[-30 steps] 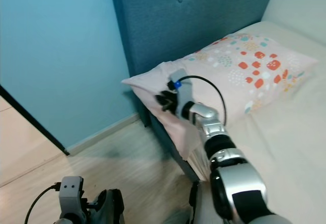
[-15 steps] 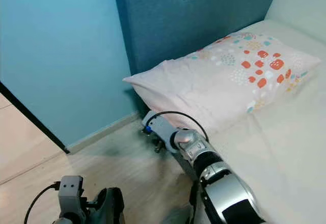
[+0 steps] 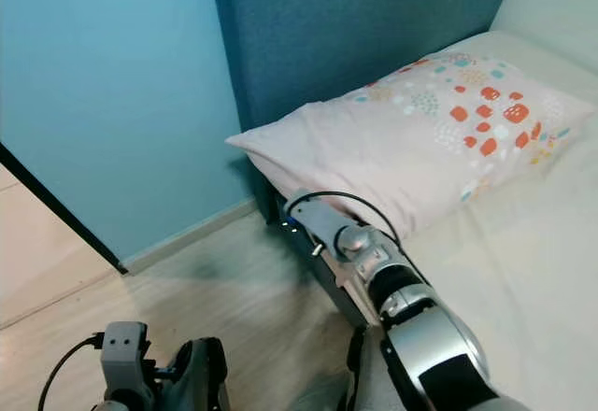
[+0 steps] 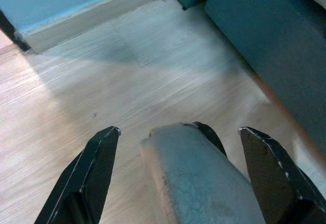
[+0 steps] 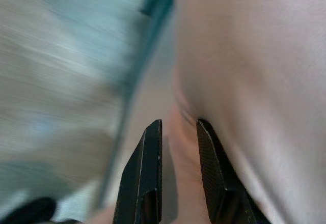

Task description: Clean up the room

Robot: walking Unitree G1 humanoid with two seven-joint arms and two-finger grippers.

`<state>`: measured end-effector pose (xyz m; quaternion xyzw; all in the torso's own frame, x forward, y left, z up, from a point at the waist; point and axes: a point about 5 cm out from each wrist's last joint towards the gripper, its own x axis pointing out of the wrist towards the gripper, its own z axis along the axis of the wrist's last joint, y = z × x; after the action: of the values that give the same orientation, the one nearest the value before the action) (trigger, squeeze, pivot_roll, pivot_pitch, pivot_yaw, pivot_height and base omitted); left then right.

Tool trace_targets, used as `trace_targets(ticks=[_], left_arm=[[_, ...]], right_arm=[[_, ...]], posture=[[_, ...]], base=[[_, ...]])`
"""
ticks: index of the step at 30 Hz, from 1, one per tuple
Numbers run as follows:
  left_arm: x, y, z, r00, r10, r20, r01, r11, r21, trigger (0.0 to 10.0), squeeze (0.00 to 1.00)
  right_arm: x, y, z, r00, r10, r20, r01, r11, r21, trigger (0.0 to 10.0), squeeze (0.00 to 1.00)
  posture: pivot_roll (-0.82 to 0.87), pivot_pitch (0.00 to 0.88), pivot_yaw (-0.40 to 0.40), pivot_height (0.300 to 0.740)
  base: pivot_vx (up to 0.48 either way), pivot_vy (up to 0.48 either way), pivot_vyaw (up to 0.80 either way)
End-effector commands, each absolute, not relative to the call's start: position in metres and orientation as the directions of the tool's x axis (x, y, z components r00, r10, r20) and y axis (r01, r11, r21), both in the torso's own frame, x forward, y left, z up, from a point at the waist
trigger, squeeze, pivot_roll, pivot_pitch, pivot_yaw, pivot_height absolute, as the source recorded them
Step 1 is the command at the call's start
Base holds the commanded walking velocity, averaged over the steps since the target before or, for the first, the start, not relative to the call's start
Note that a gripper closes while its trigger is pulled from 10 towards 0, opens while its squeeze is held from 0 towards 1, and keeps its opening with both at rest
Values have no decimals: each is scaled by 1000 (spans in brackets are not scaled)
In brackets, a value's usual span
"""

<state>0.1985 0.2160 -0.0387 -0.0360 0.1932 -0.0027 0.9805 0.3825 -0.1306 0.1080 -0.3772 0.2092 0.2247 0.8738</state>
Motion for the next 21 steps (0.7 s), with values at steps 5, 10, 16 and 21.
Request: trace_targets(ticks=[5,10,16,21], left_arm=[[166,213,-61,865,-30,-501,-22,995,-98,10000,0],[169,210,-58,876,-41,-481,-10,995,-102,10000,0],[172,206,-55,883,-54,-467,6,994,-105,10000,0],[174,205,-53,888,-64,-455,19,995,-101,10000,0]], right_arm=[[388,-167,117,866,76,-495,-426,632,-648,10000,0],[395,-185,136,924,9,-383,-269,729,-630,10000,0],[399,-194,148,955,-36,-296,-131,841,-524,10000,0],[400,-210,159,965,-121,-234,-13,866,-500,10000,0]], posture=[[156,336,-85,546],[155,344,-88,546],[163,342,-89,546],[175,339,-87,546]], base=[[0,0,0],[0,0,0],[0,0,0],[0,0,0]])
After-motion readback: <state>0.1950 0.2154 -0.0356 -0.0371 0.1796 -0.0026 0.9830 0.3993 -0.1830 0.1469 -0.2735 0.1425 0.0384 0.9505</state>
